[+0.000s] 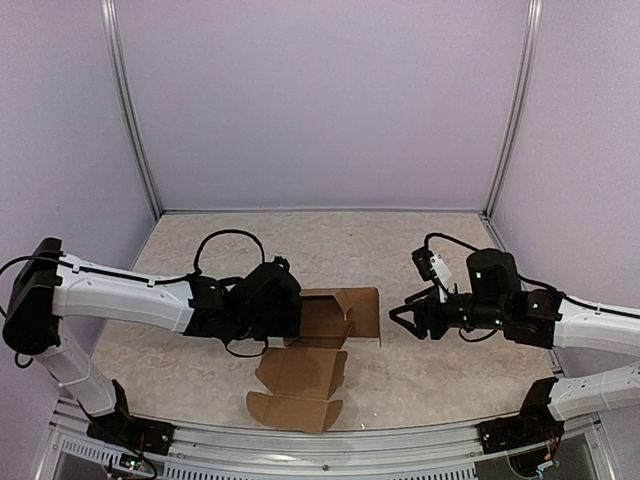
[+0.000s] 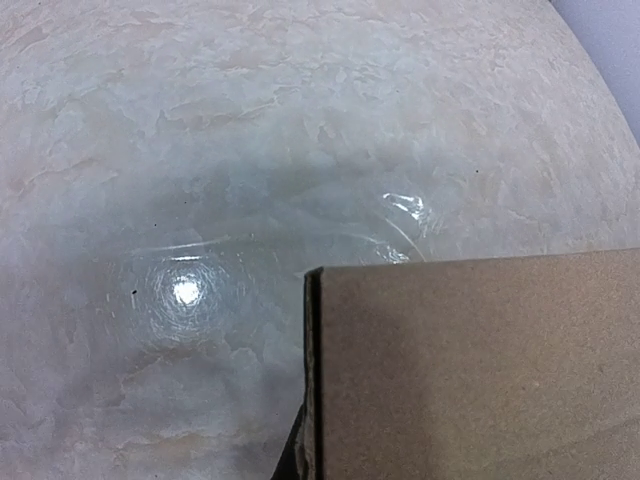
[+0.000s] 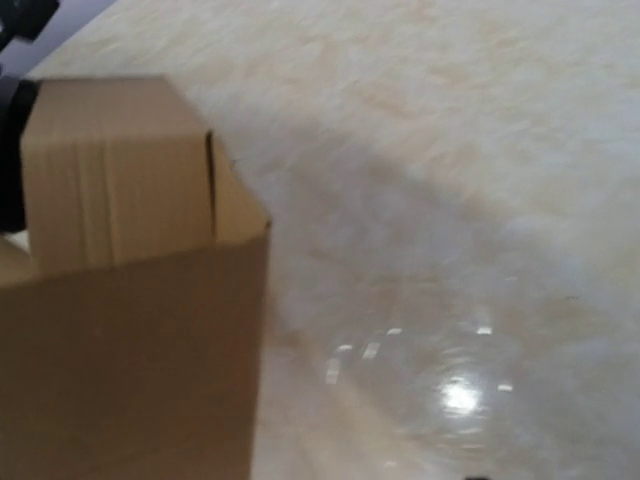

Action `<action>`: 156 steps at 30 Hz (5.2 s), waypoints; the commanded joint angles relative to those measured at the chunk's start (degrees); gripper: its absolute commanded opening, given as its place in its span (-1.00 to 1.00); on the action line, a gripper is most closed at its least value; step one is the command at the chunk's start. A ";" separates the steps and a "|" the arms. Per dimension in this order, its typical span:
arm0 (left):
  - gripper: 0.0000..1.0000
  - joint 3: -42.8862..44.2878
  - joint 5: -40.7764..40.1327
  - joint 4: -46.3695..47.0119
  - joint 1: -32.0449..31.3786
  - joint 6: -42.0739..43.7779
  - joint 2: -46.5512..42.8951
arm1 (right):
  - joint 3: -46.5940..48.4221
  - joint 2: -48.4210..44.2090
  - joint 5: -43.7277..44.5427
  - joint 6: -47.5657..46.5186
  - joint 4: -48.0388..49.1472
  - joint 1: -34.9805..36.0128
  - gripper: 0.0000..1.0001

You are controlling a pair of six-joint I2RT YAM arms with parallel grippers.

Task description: Fold the paper box

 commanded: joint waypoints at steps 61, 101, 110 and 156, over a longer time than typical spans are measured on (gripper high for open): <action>-1.00 4.85 -12.08 -7.13 -3.94 -0.40 -5.59 | 4.08 11.17 -11.11 5.74 21.30 9.79 -0.24; -1.00 8.86 -19.90 -12.97 -6.42 -6.57 -3.87 | 23.23 30.18 40.68 1.32 10.08 25.54 -0.14; -1.00 9.29 -21.73 -13.71 -7.24 -9.46 -3.85 | 27.72 35.53 50.45 0.08 10.38 28.11 -0.21; 0.70 1.62 -18.80 -9.40 -8.42 -5.94 -12.42 | 34.20 44.61 56.56 -6.24 11.84 25.11 -1.00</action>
